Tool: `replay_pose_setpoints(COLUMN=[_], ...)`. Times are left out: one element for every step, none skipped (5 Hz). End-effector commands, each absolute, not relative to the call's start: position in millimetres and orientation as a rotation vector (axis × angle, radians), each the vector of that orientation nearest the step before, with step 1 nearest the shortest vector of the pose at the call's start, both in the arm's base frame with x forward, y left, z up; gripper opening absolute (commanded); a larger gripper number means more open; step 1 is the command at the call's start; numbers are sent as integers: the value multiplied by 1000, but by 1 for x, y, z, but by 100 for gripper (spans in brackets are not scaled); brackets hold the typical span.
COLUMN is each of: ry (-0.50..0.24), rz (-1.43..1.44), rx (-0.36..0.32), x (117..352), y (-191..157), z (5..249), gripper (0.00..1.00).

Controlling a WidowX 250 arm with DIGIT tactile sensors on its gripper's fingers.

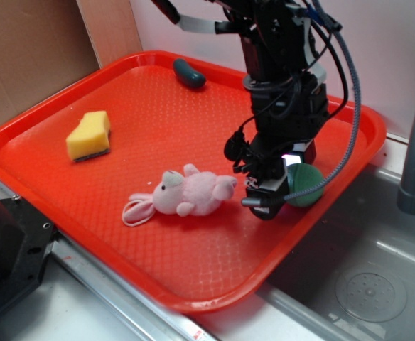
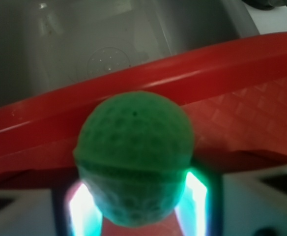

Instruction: Grab the green ball.

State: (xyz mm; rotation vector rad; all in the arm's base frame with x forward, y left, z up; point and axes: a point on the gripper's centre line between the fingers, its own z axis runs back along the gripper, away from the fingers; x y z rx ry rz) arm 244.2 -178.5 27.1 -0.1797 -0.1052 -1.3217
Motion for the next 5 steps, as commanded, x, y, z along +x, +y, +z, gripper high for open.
replay_pose_setpoints(ry=[-120,-111,-85,-44,-48], rz=[-1153,-919,-671,-421,-171], rx=[-147,-60,-9,-9,27], x=[247,248,249,240,225], y=[-167,-143,-111,-83,-50], z=[56,81,110,135,160], gripper=[0,0,0,0,0])
